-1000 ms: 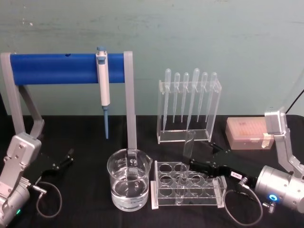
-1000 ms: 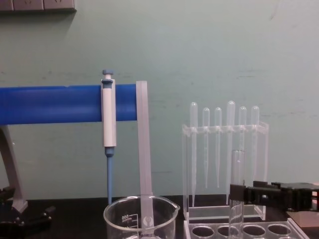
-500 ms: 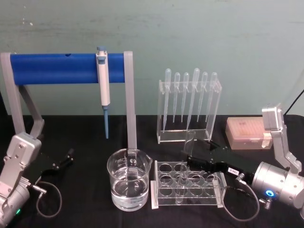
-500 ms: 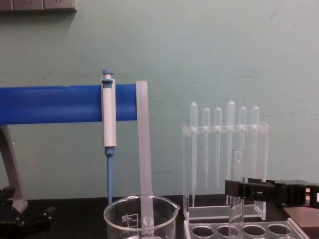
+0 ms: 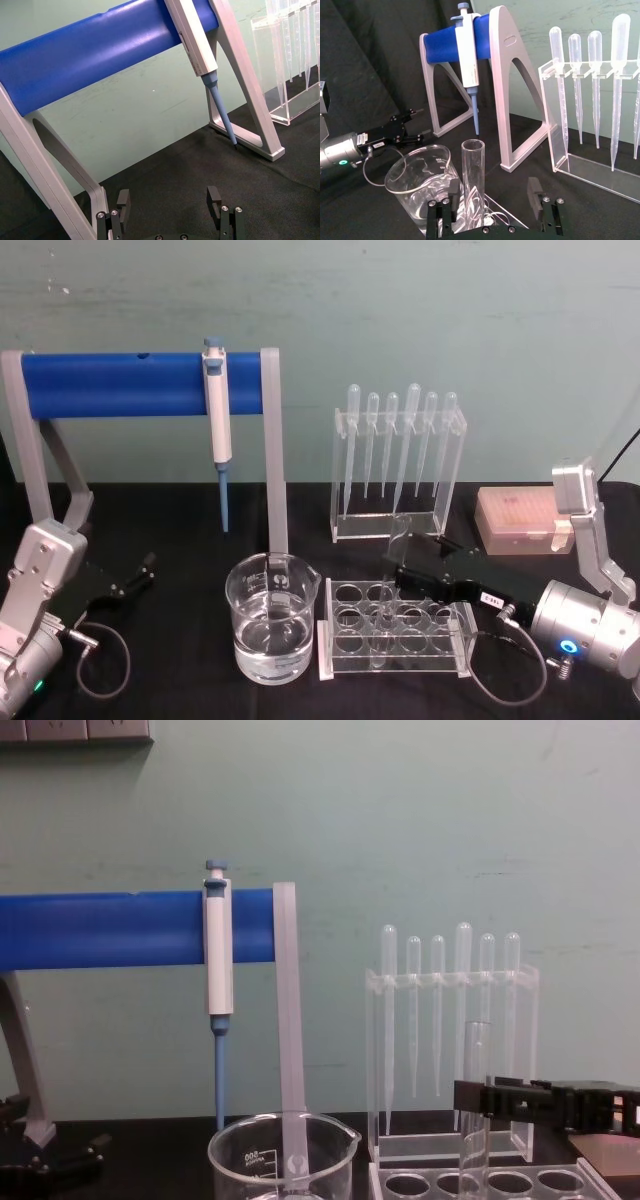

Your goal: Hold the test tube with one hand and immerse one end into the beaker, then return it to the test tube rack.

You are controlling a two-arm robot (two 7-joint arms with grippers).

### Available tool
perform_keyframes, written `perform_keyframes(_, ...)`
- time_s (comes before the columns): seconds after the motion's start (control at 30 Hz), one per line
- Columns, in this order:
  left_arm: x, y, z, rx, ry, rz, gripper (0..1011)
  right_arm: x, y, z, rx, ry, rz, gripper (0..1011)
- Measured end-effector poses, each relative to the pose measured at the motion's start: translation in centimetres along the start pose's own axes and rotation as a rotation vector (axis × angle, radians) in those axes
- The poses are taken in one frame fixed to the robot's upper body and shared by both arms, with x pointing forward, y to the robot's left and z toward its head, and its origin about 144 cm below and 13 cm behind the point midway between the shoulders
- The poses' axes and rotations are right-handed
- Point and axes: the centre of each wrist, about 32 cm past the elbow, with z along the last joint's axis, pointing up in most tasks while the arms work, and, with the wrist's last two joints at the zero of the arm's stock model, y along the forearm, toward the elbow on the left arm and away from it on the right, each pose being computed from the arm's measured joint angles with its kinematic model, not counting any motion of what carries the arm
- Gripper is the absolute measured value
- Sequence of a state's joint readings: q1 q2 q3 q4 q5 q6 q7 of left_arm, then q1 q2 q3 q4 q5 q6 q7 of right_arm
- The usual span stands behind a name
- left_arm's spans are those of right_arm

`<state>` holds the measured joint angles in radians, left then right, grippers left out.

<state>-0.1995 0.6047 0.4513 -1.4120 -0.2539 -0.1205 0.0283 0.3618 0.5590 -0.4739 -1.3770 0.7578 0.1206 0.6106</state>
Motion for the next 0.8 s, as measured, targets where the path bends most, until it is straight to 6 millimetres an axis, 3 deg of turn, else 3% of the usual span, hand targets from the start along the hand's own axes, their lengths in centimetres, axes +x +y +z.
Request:
perform_keyframes(0.3, 0.0, 0.0, 0.0, 0.0, 0.0, 0.0, 1000, -0.01, -0.02, 0.01, 0.0, -0.001, 0.0, 652)
perform_keyframes(0.6, 0.0, 0.0, 0.0, 0.0, 0.0, 0.0, 1000, -0.01, -0.03, 0.01, -0.001, -0.002, -0.001, 325)
perform_keyframes(0.7, 0.0, 0.0, 0.0, 0.0, 0.0, 0.0, 1000, -0.01, -0.03, 0.02, -0.001, -0.002, -0.001, 246)
perform_keyframes(0.8, 0.0, 0.0, 0.0, 0.0, 0.0, 0.0, 1000, -0.01, -0.03, 0.02, -0.001, -0.002, -0.001, 241)
